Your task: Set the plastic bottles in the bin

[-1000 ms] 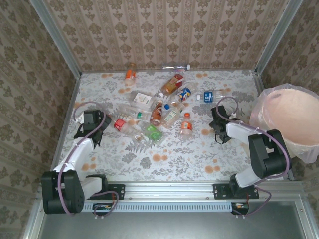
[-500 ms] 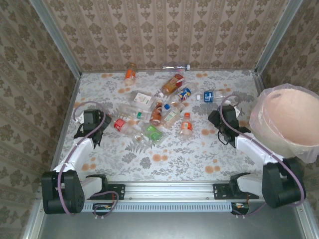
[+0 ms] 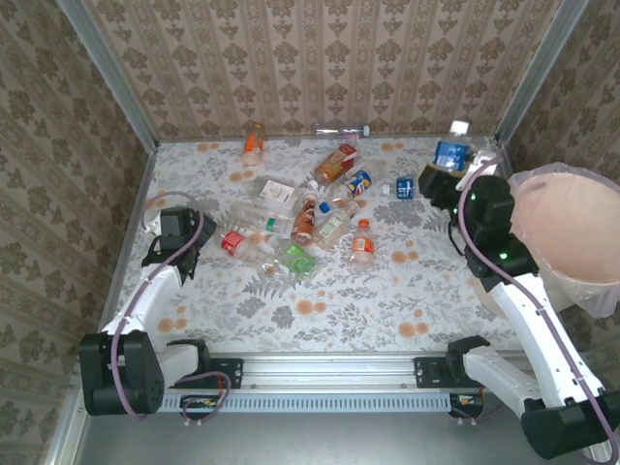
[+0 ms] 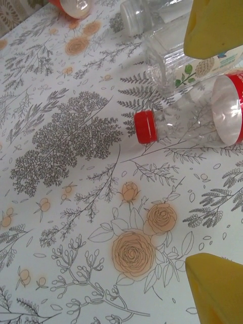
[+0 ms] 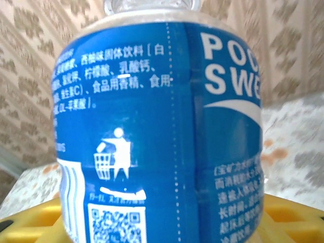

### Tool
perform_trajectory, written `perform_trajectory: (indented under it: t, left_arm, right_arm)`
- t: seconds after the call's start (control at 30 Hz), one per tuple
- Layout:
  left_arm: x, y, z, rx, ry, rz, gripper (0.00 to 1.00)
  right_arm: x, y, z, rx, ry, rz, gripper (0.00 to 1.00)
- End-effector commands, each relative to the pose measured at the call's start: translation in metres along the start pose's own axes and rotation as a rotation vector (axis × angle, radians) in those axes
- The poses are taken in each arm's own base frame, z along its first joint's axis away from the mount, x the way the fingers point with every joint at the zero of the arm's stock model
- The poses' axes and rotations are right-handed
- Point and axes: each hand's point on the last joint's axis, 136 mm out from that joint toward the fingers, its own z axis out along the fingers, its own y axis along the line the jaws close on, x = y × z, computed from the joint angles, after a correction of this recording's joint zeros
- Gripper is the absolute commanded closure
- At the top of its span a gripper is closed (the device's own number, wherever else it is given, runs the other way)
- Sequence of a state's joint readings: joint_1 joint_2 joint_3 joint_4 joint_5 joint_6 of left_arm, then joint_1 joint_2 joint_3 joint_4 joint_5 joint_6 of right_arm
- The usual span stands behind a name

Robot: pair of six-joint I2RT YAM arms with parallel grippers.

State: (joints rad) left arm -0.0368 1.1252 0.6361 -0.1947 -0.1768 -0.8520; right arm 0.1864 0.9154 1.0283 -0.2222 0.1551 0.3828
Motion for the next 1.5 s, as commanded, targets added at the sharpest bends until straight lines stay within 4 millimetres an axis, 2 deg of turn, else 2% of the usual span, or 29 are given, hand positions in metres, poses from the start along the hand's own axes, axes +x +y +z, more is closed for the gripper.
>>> perform_trajectory:
  t: [0.0, 0.17, 0.4, 0.6, 0.73, 0.83, 1.13, 1.33, 1.47]
  left_arm:
    - [-0.008, -0.017, -0.003, 0.064, 0.002, 0.021, 0.00]
    - [-0.006, -0.042, -0.011, 0.191, -0.001, 0.038, 0.00]
    - [-0.006, -0.057, -0.017, 0.221, 0.007, 0.074, 0.00]
    - [-0.006, -0.067, -0.013, 0.227, 0.017, 0.070, 0.00]
    - [-0.005, -0.075, -0.012, 0.236, 0.026, 0.084, 0.00]
    - [-0.004, -0.078, -0.012, 0.241, 0.027, 0.090, 0.00]
    - [-0.008, -0.078, -0.020, 0.268, -0.025, 0.099, 0.00]
    - [-0.008, -0.082, -0.019, 0.270, -0.016, 0.102, 0.00]
    - [-0.006, -0.082, -0.020, 0.268, -0.012, 0.104, 0.00]
  right_arm:
    - [-0.015, -0.030, -0.012, 0.197, 0.025, -0.133, 0.55]
    - [-0.042, -0.054, -0.025, 0.320, 0.021, -0.159, 0.51]
    - [-0.068, -0.089, -0.072, 0.483, 0.062, -0.173, 0.56]
    - [-0.068, -0.135, -0.100, 0.649, 0.110, -0.127, 0.56]
    - [-0.059, -0.149, -0.099, 0.655, 0.211, -0.103, 0.56]
    - [-0.048, -0.162, -0.093, 0.686, 0.301, -0.100, 0.52]
    - [-0.021, -0.183, -0.075, 0.689, 0.355, -0.008, 0.42]
    - [-0.001, -0.180, -0.049, 0.583, 0.377, 0.050, 0.39]
    - [0.005, -0.189, -0.039, 0.597, 0.376, 0.047, 0.39]
